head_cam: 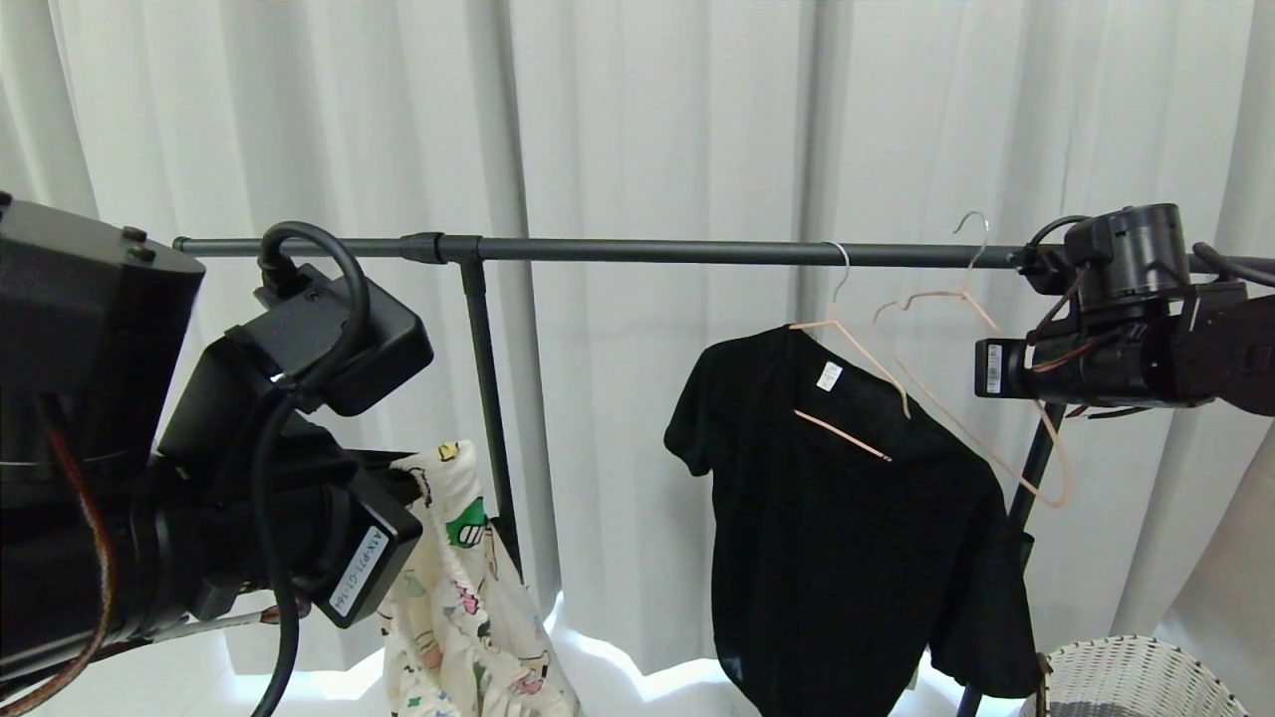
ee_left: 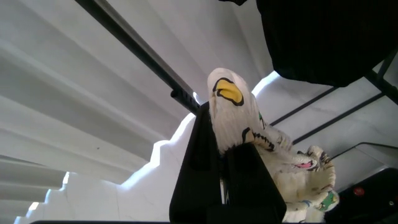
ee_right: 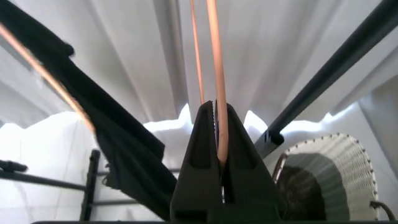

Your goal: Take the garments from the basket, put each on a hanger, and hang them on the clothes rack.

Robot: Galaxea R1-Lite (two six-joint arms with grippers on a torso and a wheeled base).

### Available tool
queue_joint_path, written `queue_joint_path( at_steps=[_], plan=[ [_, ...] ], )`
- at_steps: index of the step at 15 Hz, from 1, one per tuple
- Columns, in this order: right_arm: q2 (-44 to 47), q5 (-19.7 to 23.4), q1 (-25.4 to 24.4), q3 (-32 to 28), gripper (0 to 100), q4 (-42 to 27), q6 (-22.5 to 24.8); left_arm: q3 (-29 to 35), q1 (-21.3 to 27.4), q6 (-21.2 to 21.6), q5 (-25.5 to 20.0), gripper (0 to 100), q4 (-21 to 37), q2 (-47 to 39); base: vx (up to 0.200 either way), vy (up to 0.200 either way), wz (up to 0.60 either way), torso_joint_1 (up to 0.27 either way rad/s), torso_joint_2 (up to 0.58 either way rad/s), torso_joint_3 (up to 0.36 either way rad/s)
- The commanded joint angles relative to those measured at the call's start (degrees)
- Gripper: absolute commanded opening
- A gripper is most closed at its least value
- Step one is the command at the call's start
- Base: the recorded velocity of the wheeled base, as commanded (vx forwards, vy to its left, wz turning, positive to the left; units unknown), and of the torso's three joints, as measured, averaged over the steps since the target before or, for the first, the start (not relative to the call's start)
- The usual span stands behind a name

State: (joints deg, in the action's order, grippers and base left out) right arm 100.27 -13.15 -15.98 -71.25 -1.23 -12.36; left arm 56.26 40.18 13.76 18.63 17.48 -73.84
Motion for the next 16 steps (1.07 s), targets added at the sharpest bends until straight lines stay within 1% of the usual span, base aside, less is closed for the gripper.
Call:
queue_joint_path(
  at_steps=[1,3,5,7,11,16],
  plan=[
    [-3.50,0.15,-0.01,0.24,0,0.35,0.14,-0.01,0.07,0.04,0.01,0,0.01,0.45,0.000,0.000,0.00,0.000,0.00,0.000],
    [-5.08,0.15,-0.01,0.59,0,0.18,0.32,0.08,0.07,0.12,0.01,0,0.01,0.45,0.000,0.000,0.00,0.000,0.00,0.000],
    [-7.89,0.15,-0.01,3.49,0,0.18,0.50,0.17,0.07,0.12,0.09,0,0.01,0.54,0.000,0.000,0.00,0.000,0.00,0.000],
    [-10.79,0.06,-0.01,6.83,0,0.18,0.58,0.34,0.07,0.21,0.09,0,0.01,0.80,0.000,0.000,0.00,0.000,0.00,0.000],
    [-18.71,0.15,-0.19,14.56,0,0.26,2.69,0.34,0.16,0.30,0.09,0,0.01,0.98,0.000,0.000,0.00,0.000,0.00,0.000],
    [-27.76,0.15,-0.37,24.06,0,0.18,4.01,0.34,0.78,0.30,0.09,0,-0.08,1.24,0.000,0.000,0.00,0.000,0.00,0.000]
  ],
)
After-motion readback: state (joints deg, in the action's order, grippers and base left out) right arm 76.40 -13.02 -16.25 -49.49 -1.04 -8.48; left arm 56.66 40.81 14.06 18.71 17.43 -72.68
